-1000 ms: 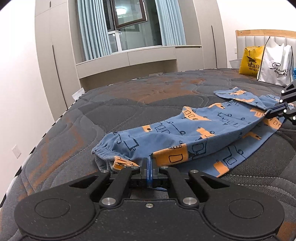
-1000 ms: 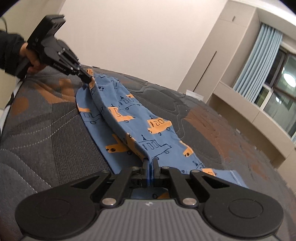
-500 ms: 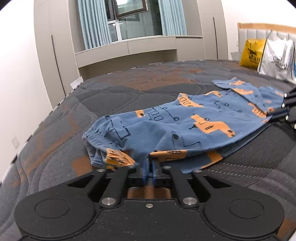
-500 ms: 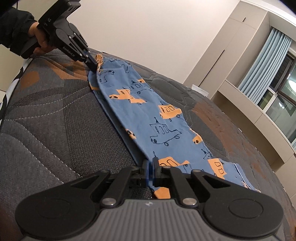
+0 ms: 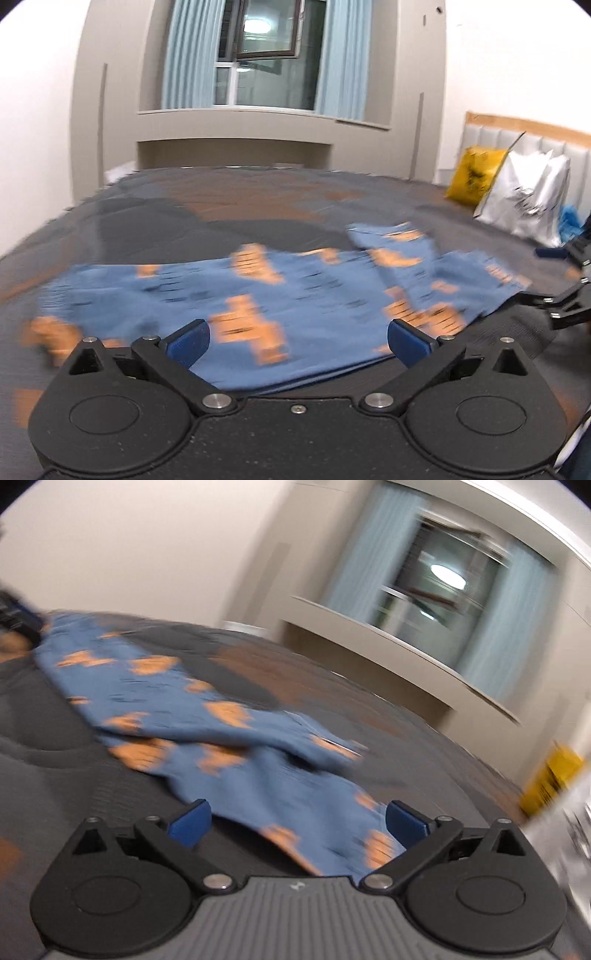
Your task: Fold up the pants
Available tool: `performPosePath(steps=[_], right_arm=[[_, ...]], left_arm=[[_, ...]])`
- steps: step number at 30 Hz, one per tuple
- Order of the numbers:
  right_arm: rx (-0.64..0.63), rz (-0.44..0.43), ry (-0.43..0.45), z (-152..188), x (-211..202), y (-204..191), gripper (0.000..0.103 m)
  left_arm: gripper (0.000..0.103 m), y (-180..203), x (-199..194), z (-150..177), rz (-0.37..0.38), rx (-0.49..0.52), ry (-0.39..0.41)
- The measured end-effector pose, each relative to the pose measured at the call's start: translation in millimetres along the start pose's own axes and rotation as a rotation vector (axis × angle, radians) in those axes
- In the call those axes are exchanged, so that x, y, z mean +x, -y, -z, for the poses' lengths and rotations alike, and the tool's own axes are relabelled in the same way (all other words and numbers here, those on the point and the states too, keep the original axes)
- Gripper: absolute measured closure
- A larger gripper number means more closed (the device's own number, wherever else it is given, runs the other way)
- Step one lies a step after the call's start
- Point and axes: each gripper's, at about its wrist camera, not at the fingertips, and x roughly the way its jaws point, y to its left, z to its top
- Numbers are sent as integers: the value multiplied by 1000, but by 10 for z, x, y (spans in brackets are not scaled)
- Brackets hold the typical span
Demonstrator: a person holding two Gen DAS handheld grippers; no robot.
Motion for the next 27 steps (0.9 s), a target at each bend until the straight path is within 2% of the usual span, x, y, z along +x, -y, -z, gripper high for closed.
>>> performPosePath(steps=[4,8,11,15,19,24,25,27], right_arm=[[187,31,-51,101,77,558,0],[390,-43,-145,154,384,1019,0],[452,-129,-172,154,641,1237,0],[502,-170,-208,-14,978,1440,0],[496,-265,-219,-395,1312,1480,0],[467,-394,-274,-987,1886,1191,0],[463,-422,-288,-1085,1998,1104,1],[441,-472,-315,-1277,2224,898,11]], left_arm=[[1,467,359,-99,89,-35,-10],[1,703,774,-202,167,-94,-38],[1,720,1092,-257,203,-180,-72],[1,664,1349,-279,221,-279,-94],[1,610,1481,-236,236,-337,-113],[2,525,1501,-193,255,-377,-94],[7,507,1475,-188,259,-380,-87],[19,483,1469,-174,275,-391,-85]])
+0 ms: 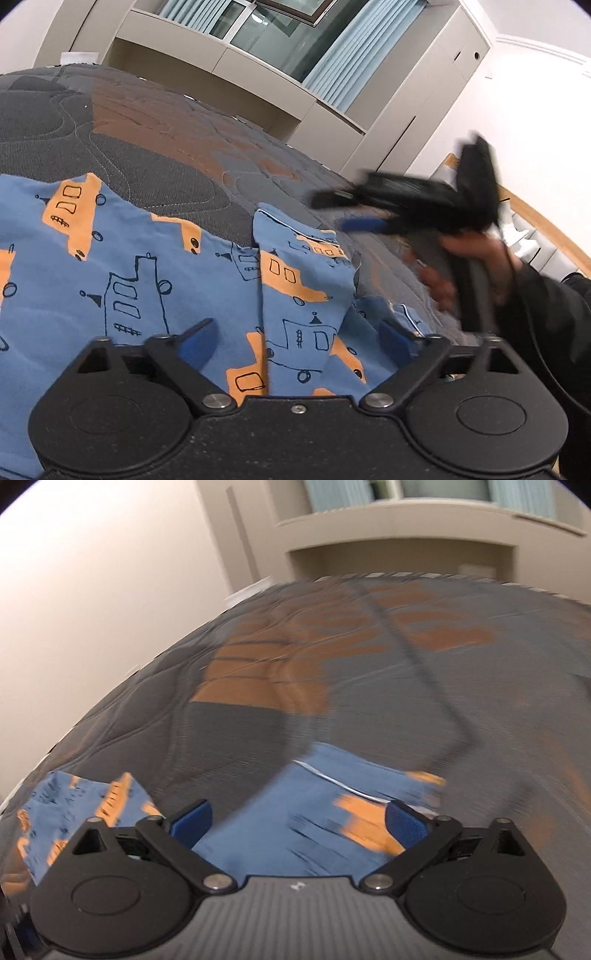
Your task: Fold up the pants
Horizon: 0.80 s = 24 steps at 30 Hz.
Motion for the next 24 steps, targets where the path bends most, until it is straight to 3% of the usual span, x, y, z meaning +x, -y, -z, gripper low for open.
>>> performPosePath(steps=[5,9,12,13,14,17,21,24], right_arm=[[-76,58,-90,-244,531,-371,44],[-70,154,-167,-269,823,-412,46],[-64,185,-172,-231,906,-397,51],[-67,190,-166,-223,904,-406,60],[-71,195,-159,-215,902,-413,75],[-67,214,-137,-186,883,-393,99],[-32,202,-58,-134,685,-336,101],[-8,205,52,-96,282,-293,101]], left_arm=[[54,-49,38,8,61,-22,-26],[62,-58,109,-2,51,-35,-56],[69,-57,148,-11,36,-37,-69],[73,-46,152,-15,31,-35,-71],[79,-36,170,-22,26,-31,-75],[98,-26,208,-38,11,-24,-80],[103,11,213,-65,4,-4,-71],[103,116,148,-109,4,49,-48]])
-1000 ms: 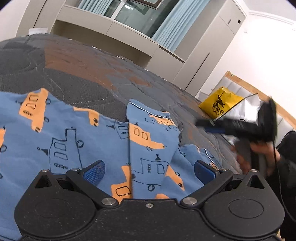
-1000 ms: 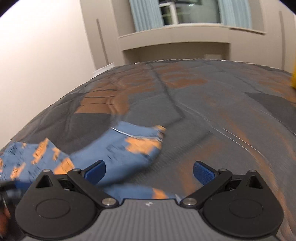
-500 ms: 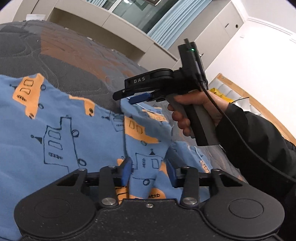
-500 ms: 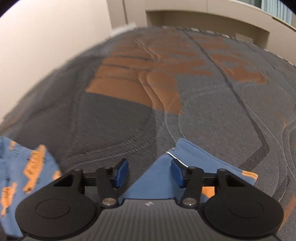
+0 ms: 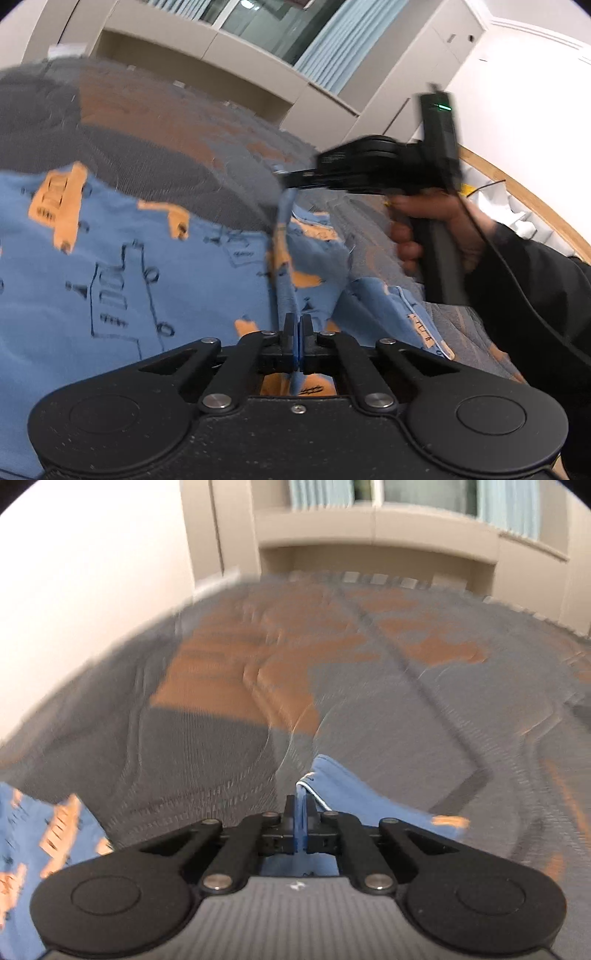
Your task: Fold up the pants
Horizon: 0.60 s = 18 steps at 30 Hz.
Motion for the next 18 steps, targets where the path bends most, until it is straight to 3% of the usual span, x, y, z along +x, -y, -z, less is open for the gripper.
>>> performPosePath(steps=[5,9,14,18], right_arm=[[49,34,175,228,-975,346,101],[115,46,259,687,-1726,683,101],[220,43,224,1516,-2068,943,101],[303,24,144,1979,-1953,1142,101]], left_arm=[[103,323,-148,-77,-12,173,51],[103,552,-201,-30,-38,327,44],[103,739,-141,195,-100,498,-7],[103,738,-85,423,-130,530,-62]])
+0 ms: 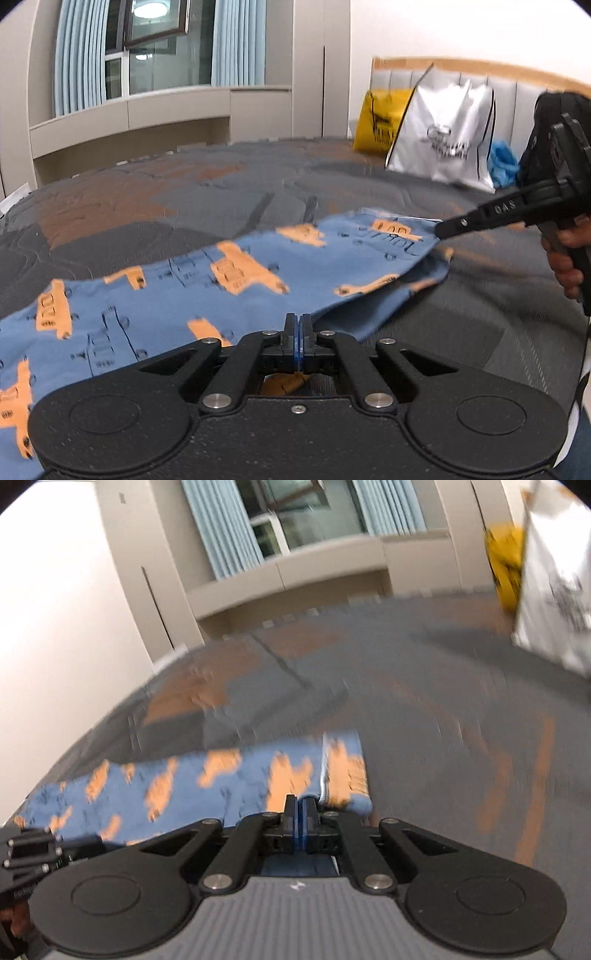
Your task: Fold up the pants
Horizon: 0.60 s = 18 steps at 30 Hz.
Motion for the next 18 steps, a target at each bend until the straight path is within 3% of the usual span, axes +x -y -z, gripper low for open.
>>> performPosePath(steps=[6,8,10,15,18], right_arm=[[43,-28,-18,170,-84,290,87],[54,-19,7,133,-151,371,66],[51,-17,16,64,-135,394,61],[92,-31,-20,-101,142,578,61],[144,-83,-60,-151,337,689,61]], left_arm=[[103,7,16,49,-33,-11,-31],[103,29,23,44,-41,-9,-35],[103,52,31,49,-47,-9,-35],[103,65,5,43,-62,-25,-32],[103,71,-8,27,-73,-24,-29]])
